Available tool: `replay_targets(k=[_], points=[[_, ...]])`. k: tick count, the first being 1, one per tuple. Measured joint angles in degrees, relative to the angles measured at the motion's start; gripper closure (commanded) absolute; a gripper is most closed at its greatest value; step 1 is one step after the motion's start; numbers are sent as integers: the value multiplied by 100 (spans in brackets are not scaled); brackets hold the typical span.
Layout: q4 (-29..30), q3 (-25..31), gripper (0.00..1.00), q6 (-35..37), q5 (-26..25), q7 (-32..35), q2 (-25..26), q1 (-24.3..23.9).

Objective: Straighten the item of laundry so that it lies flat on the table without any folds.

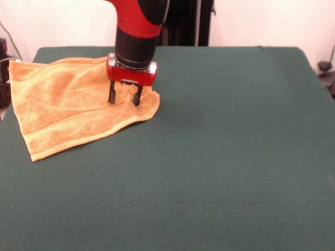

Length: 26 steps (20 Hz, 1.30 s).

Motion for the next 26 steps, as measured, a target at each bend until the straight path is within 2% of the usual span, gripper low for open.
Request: replay_targets(k=[5,6,26], points=[[0,-1,0,0,0,0,0,1],[4,21,100,2,5,0,12,18],[-2,9,100,-12,2,0,47,151]])
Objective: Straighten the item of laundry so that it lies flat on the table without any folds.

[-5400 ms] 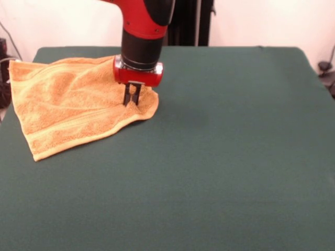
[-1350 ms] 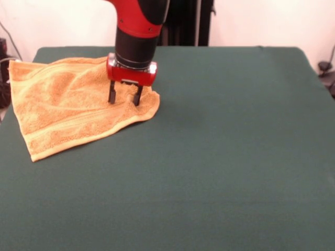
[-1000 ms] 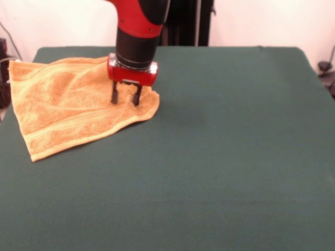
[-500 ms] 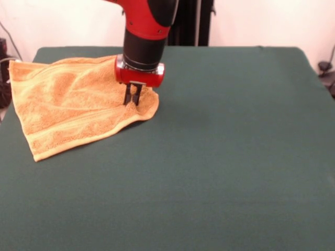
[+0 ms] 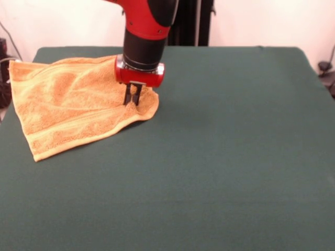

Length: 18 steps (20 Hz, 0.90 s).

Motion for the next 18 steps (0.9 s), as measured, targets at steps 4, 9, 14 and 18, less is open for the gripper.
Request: replay_targets(k=[4,9,14,18], points=[[0,0,100,1,10,0,1,0],[2,0,100,4,27,0,1,-3],[2,8,100,6,32,0,-1,-14],[2,2,100,12,62,0,2,-6]])
